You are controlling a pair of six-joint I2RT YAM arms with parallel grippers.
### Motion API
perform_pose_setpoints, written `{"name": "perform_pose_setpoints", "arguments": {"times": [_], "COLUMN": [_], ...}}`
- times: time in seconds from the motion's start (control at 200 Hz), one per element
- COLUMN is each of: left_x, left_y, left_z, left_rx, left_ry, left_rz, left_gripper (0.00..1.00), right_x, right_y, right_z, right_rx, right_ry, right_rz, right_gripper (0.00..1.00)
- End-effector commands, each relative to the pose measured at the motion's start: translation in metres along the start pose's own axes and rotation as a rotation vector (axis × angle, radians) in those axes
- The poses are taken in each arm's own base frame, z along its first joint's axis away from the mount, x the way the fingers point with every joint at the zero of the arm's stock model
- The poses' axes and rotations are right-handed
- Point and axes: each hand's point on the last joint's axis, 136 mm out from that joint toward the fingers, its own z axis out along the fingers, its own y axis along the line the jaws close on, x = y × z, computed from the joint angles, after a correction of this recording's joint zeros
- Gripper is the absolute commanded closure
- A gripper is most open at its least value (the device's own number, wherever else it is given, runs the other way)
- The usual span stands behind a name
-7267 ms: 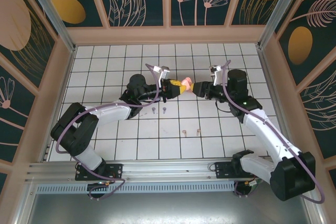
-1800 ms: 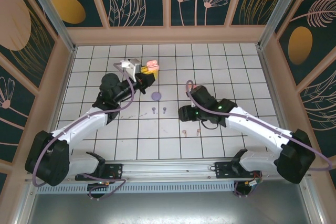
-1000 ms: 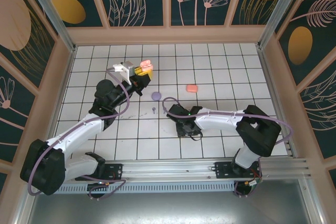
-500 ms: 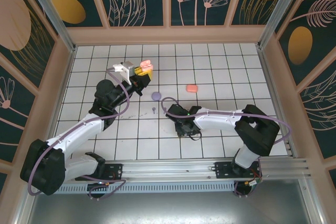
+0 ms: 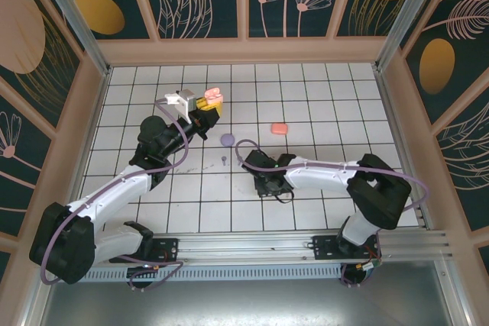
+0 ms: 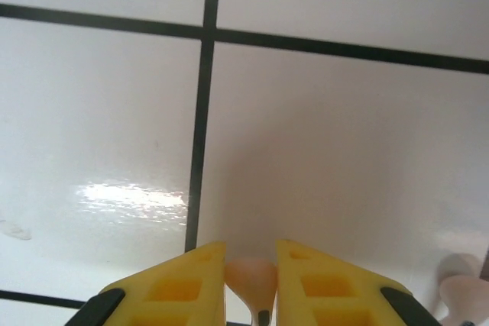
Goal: Insert wireless bluetooth earbuds into charging case
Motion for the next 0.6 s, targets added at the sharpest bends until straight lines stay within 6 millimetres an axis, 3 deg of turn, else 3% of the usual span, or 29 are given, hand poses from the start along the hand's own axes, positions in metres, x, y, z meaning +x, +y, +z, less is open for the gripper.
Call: {"name": "perform_pose_setpoints", "arguments": {"times": [0.0, 0.145, 0.275, 0.395, 0.596], "left_x": [-0.01, -0.014, -0.013, -0.013, -0.01], "left_y": [-0.006, -0.011, -0.021, -0.027, -0.035], "left_z": [0.0, -0.001, -0.001, -0.001, 0.0], "left_rx": [0.028, 0.052, 0.111, 0.147, 0.158], "left_ry": [-0.034, -0.039, -0.036, -0.037, -0.05], "left_rz": [0.001, 0.024, 0.072, 0.108, 0.204], "left_gripper": [1.0, 1.0, 0.99, 0.99, 1.0], "right_x": [-0.019, -0.044, -0.084, -0.125, -0.184], "right_y": [0.0, 0.003, 0.006, 0.01, 0.024], "right_z": [-0.025, -0.06, -0.109, -0.164, -0.271], "right_rx": [-0.014, -0.045, -0.086, -0.145, -0.281], "right_ry": [-0.081, -0.174, -0.306, -0.448, -0.723], "right_rz": [0.022, 0.028, 0.03, 0.021, -0.007], "right_gripper": [0.81, 0.81, 0.82, 0.82, 0.82]}}
